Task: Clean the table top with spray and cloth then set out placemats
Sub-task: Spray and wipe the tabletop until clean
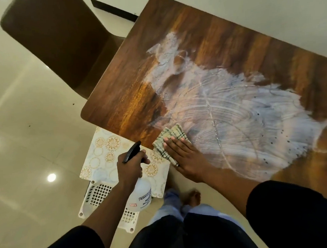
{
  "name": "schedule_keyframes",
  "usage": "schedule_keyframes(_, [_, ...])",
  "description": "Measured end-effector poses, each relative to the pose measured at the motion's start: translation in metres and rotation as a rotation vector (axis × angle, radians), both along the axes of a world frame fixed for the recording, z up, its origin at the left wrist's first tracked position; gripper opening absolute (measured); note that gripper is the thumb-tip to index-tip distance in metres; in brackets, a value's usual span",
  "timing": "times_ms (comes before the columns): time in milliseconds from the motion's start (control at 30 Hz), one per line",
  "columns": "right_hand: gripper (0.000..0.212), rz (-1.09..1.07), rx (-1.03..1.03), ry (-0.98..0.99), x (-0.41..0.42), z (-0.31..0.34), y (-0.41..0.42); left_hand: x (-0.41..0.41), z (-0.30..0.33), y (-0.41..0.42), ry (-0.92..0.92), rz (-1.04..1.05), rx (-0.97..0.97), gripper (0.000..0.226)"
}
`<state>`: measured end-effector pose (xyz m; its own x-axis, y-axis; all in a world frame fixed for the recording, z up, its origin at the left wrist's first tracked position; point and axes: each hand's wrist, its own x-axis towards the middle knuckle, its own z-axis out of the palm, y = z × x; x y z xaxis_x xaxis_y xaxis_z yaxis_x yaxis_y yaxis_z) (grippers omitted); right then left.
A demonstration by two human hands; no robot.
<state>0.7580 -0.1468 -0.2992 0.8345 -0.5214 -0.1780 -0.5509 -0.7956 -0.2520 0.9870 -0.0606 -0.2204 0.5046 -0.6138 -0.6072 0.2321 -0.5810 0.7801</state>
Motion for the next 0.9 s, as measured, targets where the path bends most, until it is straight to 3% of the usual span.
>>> schedule_keyframes(67, [0.067, -0.119, 0.005, 0.014, -0.031, 0.001, 0.013, -0.015, -0.004, -0.006, 0.021, -0.046, 0.026, 0.019])
schedule_keyframes(267, [0.07, -0.587, 0.039, 0.08, -0.094, 0.003, 0.05, -0.057, -0.008, -0.011, 0.057, -0.168, 0.06, 0.024])
schedule_keyframes(467, [0.077, -0.851, 0.07, 0.04, -0.069, 0.003, 0.068, -0.063, -0.007, 0.008, 0.015, -0.2, 0.129, 0.03])
schedule_keyframes(567, [0.08, -0.74, 0.126, -0.007, -0.043, 0.004, 0.069, -0.061, -0.01, 0.022, -0.04, -0.183, 0.175, 0.03])
schedule_keyframes(733, [0.075, -0.364, 0.116, -0.013, -0.02, 0.001, 0.069, -0.064, -0.009, 0.036, -0.118, -0.211, 0.154, 0.055])
schedule_keyframes(867, [0.074, -0.278, 0.058, -0.015, -0.049, -0.004, 0.072, -0.084, -0.006, 0.036, -0.148, -0.3, 0.194, 0.024])
schedule_keyframes(900, [0.072, -0.287, 0.053, -0.015, -0.063, -0.004, 0.074, -0.091, -0.006, 0.037, -0.15, -0.314, 0.195, 0.026])
